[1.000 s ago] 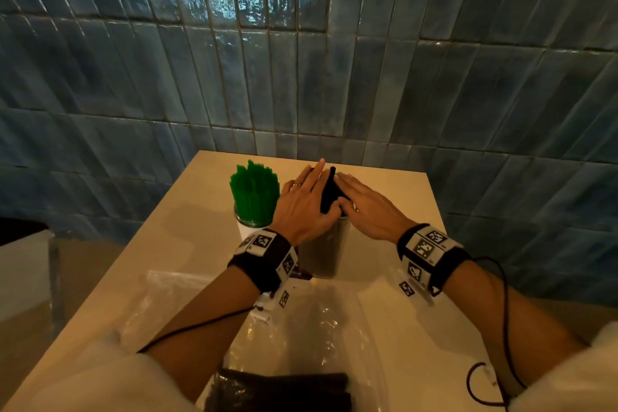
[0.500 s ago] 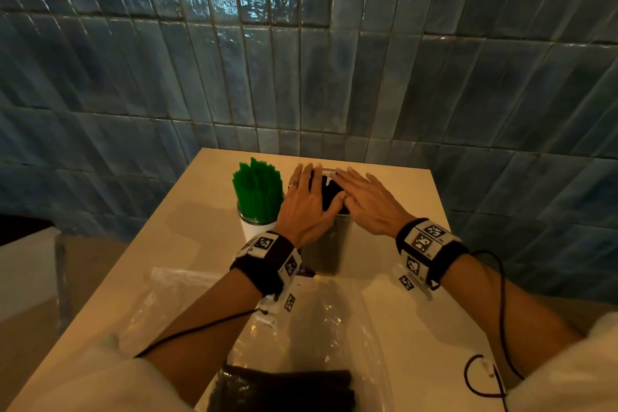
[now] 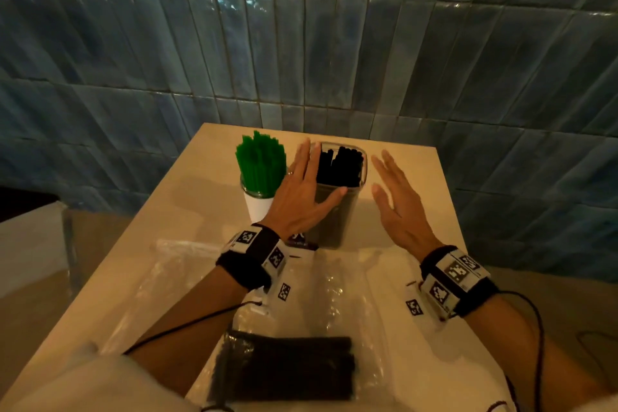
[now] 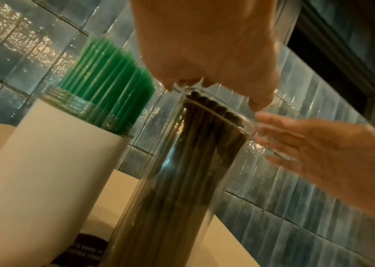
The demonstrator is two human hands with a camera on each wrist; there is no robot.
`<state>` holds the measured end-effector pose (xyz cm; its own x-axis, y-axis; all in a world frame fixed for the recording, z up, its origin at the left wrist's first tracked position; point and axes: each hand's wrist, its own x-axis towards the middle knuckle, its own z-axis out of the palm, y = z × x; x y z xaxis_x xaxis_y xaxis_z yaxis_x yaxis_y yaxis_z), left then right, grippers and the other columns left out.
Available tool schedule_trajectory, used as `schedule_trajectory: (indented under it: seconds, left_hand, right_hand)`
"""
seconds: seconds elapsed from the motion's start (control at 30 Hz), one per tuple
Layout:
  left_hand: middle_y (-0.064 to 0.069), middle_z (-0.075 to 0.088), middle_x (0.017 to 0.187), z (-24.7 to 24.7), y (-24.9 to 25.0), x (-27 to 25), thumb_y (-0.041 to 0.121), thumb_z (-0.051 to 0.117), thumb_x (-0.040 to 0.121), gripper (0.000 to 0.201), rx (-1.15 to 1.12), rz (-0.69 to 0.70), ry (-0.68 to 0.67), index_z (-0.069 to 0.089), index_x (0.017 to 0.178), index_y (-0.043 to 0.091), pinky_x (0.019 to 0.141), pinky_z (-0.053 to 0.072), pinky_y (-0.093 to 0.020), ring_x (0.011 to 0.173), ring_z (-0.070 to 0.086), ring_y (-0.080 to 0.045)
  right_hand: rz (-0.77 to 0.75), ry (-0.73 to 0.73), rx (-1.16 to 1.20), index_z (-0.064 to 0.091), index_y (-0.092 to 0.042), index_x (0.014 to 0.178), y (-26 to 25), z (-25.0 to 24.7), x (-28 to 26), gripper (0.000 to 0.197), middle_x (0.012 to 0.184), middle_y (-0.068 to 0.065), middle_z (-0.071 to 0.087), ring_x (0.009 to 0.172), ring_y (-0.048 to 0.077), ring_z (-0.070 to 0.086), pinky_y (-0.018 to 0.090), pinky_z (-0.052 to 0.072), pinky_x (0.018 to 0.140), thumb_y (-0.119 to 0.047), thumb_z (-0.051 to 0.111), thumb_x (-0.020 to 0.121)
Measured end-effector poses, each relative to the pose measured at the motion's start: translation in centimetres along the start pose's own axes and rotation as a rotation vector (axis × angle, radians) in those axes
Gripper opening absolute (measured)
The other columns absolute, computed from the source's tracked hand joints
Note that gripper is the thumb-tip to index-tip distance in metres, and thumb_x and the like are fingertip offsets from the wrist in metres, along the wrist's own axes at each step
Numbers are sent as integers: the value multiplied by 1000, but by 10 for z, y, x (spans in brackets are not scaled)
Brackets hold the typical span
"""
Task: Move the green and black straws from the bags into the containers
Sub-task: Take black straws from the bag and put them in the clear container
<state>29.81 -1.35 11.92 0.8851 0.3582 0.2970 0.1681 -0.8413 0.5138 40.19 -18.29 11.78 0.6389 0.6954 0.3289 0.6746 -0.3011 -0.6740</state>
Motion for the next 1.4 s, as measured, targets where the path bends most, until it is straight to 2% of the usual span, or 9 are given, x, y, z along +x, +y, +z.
schedule_trajectory:
  seconds: [0.17, 0.3, 0.43, 0.6, 0.7, 0.8, 1.0, 1.1, 1.4]
  left_hand:
    - [-4, 49, 126, 7, -2, -92, 43, 52, 86, 46, -32, 172, 119, 49, 125, 20, 89, 36, -13, 110, 41, -4]
    - [9, 54, 117, 25, -10, -184, 45, 49, 91, 31, 17, 88, -548, 56, 116, 29, 80, 32, -4, 96, 43, 6]
    - [6, 43, 135, 46, -17, -229, 45, 48, 91, 42, 125, 49, -786, 49, 129, 28, 106, 33, -26, 122, 42, -9]
    - [4, 31, 145, 58, -19, -243, 41, 55, 88, 56, 260, 96, -715, 36, 139, 28, 110, 27, -36, 132, 36, -19]
    - [2, 11, 153, 62, -19, -249, 41, 46, 94, 56, 275, 48, -771, 24, 144, 31, 115, 8, -36, 140, 17, -20]
    - [2, 7, 154, 64, -18, -249, 41, 43, 95, 52, 294, 50, -744, 25, 143, 33, 117, 11, -38, 140, 15, -20]
    - [3, 41, 131, 64, -23, -244, 55, 71, 65, 46, 367, 98, -737, 52, 106, 44, 96, 46, -41, 120, 47, -19]
    - [-1, 51, 130, 67, -24, -242, 64, 67, 56, 43, 427, 134, -711, 55, 93, 46, 96, 37, -46, 122, 47, -25]
    - [8, 62, 121, 68, -27, -241, 68, 73, 48, 64, 352, 89, -780, 50, 103, 45, 92, 40, -34, 109, 62, -12]
  right_hand:
    - [461, -94, 135, 53, -7, 128, 41, 30, -85, 33, 132, 12, 52, 122, 25, 49, 36, 38, 105, -5, 46, 96]
    - [710, -412, 177, 63, -16, 112, 67, 54, -147, 22, 112, 3, 65, 100, 16, 61, 13, 47, 78, -11, 56, 92]
    - [803, -483, 376, 68, -24, 103, 58, 61, -160, 29, 101, -2, 70, 90, 8, 66, 18, 53, 73, -10, 73, 78]
    - [662, -575, 224, 70, -19, 99, 51, 67, -151, 23, 97, 0, 70, 90, 12, 65, 24, 53, 76, -14, 74, 77]
    - [554, -579, 29, 69, -13, 101, 52, 73, -145, 19, 100, 1, 66, 96, 17, 61, 25, 49, 82, -9, 63, 83]
    - [504, -591, 65, 64, -20, 105, 41, 71, -136, 32, 106, -3, 61, 102, 16, 59, 28, 48, 88, -26, 76, 76]
    - [273, -718, -50, 44, -19, 134, 31, 75, -121, 73, 136, 1, 43, 123, 16, 43, 25, 34, 103, -37, 77, 72]
    - [256, -775, -102, 40, -23, 137, 32, 80, -117, 71, 140, -1, 40, 125, 15, 40, 26, 31, 103, -39, 72, 76]
    - [256, -877, -158, 55, -14, 115, 28, 94, -104, 42, 121, 5, 52, 110, 19, 50, 25, 41, 95, -26, 72, 77]
